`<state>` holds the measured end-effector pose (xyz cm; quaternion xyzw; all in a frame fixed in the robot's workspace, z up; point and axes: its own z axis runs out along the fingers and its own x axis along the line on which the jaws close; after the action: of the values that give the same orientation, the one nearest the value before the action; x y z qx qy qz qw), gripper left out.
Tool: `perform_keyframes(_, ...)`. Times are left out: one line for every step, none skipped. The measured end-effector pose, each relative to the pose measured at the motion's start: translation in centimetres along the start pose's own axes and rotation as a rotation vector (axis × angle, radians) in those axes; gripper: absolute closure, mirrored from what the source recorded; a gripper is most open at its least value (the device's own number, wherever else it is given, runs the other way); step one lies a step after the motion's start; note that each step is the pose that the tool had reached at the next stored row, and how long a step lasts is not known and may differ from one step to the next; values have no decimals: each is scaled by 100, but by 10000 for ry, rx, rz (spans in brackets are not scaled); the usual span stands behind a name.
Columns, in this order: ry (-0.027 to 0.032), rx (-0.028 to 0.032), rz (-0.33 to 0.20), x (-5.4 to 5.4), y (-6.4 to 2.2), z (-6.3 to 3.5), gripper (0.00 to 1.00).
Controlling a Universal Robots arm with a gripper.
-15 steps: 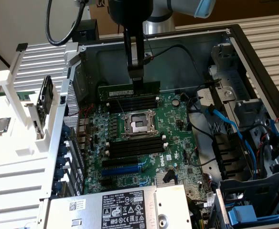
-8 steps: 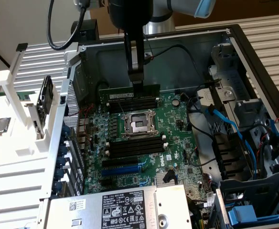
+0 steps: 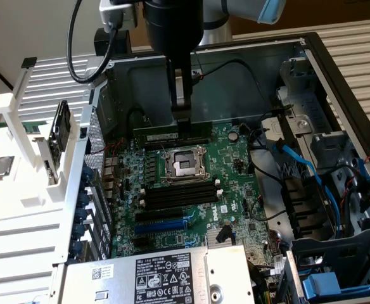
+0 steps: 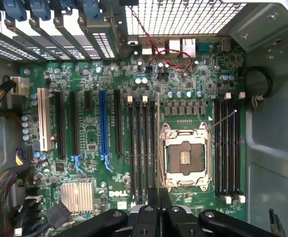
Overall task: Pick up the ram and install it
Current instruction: 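Insert the ram into the slot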
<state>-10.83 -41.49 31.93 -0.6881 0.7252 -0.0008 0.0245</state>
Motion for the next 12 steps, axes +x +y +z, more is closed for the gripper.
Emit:
perform_keyframes(0,0,0,1,0,19,88)
perform_keyframes(1,0,0,2,-12,92,88)
perform_keyframes(2,0,0,3,-15,111,88)
perform_keyframes(2,1,0,6,-19,148,88)
perform_keyframes(2,0,-1,12,-26,165,88)
perform_keyframes(2,1,0,19,-34,181,88)
perform_keyframes(2,1,-1,27,-40,195,88)
perform_keyframes(3,1,-2,36,-47,209,88)
perform_keyframes(4,0,-3,50,-53,220,88)
perform_keyframes(4,-1,-7,63,-58,231,88)
perform_keyframes(2,0,-13,76,-59,239,88)
perform_keyframes(2,0,-22,90,-60,246,88)
